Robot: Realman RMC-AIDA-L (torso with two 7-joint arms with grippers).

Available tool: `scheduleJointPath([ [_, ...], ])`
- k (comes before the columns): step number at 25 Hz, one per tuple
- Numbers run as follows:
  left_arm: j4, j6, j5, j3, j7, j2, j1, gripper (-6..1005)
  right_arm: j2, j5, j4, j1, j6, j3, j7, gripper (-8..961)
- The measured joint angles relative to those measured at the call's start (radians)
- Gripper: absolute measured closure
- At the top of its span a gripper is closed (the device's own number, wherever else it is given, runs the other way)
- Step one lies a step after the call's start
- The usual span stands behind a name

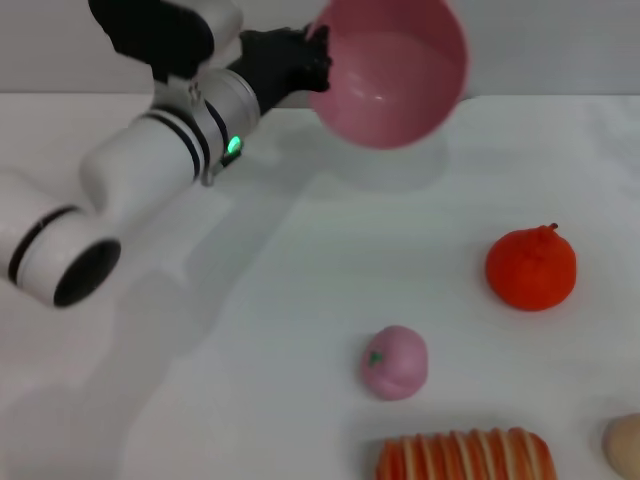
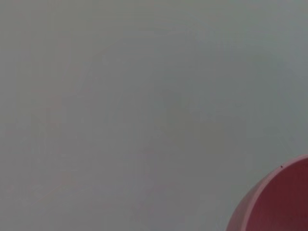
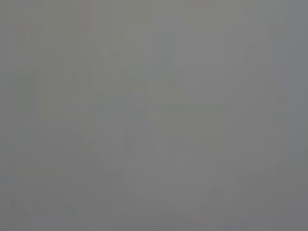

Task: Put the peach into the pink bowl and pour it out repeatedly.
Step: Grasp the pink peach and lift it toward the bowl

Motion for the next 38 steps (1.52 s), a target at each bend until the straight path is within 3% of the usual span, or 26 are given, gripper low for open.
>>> scheduleJointPath([
  [9,0.0,-0.278,0.0,-0.104,0.003,0.001,-0.067,954,0.003,-0.369,-0.2,-0.009,-0.171,-0.003,0.2,511],
  [18,0.006,-0.397,-0.008,-0.149,0.007,0.003,-0.078,954,0.003,-0.677,-0.403,0.032,-0.318,-0.089,0.373,519],
  [26,0.008,-0.436,-0.006,-0.219,0.009,0.004,-0.089,954,-0.005,-1.058,-0.588,0.123,-0.406,-0.195,0.742,526],
  [31,0.019,-0.449,-0.003,-0.245,0.011,0.004,-0.095,953,-0.004,-1.219,-0.617,0.168,-0.414,-0.232,0.908,531],
  [34,0.03,-0.57,-0.004,-0.292,0.029,0.003,-0.121,953,0.002,-1.35,-0.611,0.198,-0.413,-0.234,1.005,534],
  [38,0.048,-0.648,-0.009,-0.322,0.07,0.001,-0.129,953,0.003,-1.384,-0.593,0.206,-0.409,-0.235,1.029,537],
])
